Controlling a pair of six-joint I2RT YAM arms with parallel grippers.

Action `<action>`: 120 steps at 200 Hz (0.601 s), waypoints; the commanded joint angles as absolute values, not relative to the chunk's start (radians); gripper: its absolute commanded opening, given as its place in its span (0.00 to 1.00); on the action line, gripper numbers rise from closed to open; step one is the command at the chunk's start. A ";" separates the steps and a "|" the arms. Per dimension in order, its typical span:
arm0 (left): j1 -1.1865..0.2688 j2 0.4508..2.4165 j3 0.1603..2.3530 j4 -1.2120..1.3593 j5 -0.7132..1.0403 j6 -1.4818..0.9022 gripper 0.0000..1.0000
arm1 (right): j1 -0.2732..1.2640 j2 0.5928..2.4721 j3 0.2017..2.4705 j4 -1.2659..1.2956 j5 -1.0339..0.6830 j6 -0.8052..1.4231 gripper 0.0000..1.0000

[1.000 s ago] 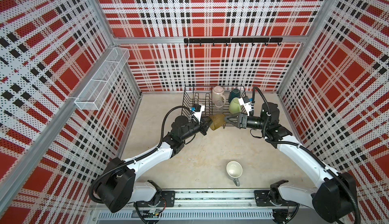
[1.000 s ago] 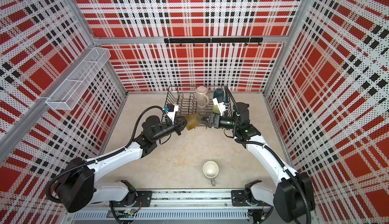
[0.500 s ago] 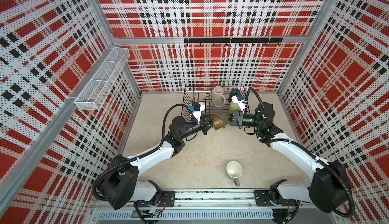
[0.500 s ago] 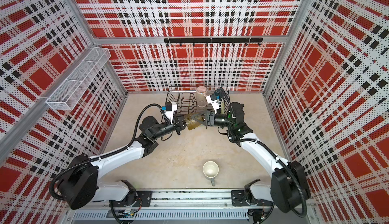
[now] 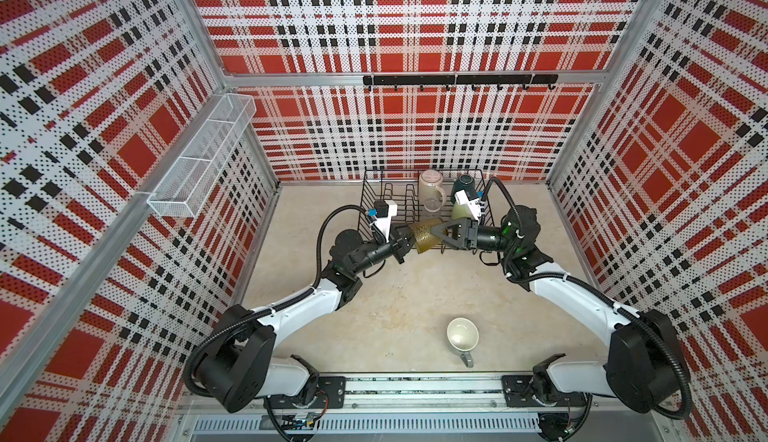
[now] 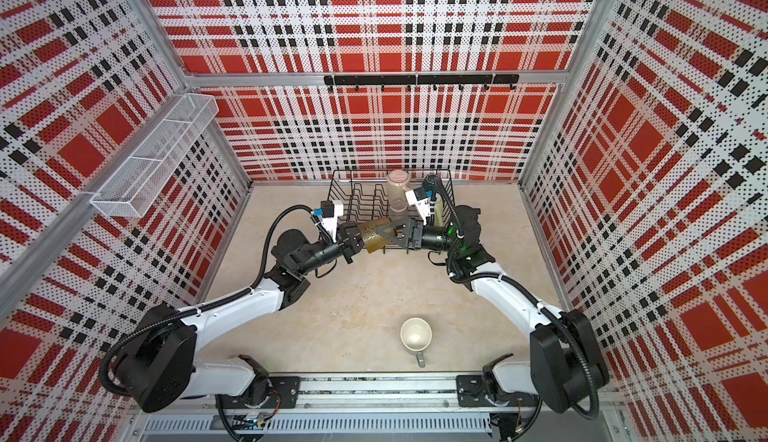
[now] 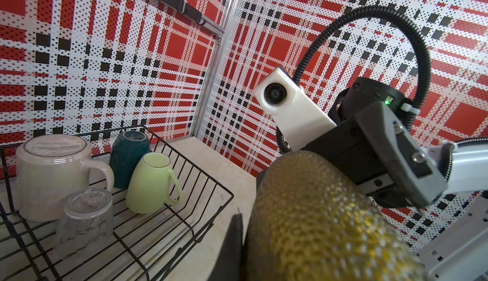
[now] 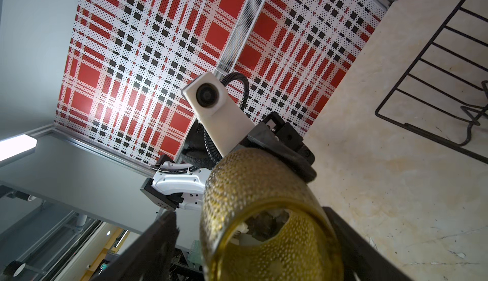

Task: Load the cups into the dish rack
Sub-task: 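Carry the olive glass toward the right gripper while the right gripper grasps it, then move the olive glass over the rack with the right gripper while the left gripper withdraws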

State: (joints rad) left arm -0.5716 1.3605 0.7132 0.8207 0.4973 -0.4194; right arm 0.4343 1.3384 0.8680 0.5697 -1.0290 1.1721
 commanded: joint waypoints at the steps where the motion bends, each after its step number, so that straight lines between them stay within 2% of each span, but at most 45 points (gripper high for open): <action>1: -0.565 1.351 0.706 0.845 0.494 -0.416 0.03 | 0.467 1.357 0.867 0.617 -1.054 1.175 0.84; 42: -0.566 1.364 0.707 0.846 0.498 -0.425 0.04 | 0.477 1.391 0.848 0.748 -1.063 1.259 0.68; 59: -0.565 1.361 0.704 0.847 0.497 -0.425 0.10 | 0.477 1.393 0.850 0.743 -1.062 1.250 0.61; 67: -0.563 1.359 0.702 0.846 0.495 -0.426 0.17 | 0.476 1.395 0.851 0.732 -1.059 1.240 0.60; 93: -0.545 1.346 0.685 0.845 0.477 -0.433 0.48 | 0.466 1.397 0.862 0.689 -1.049 1.199 0.59; 120: -0.504 1.309 0.651 0.829 0.434 -0.431 0.56 | 0.410 1.399 0.893 0.564 -1.046 1.096 0.59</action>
State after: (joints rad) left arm -0.5388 1.3533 0.6827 0.8265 0.4786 -0.4351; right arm 0.4519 1.3918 0.8539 0.6430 -1.0363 1.1900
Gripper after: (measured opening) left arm 0.528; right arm 0.706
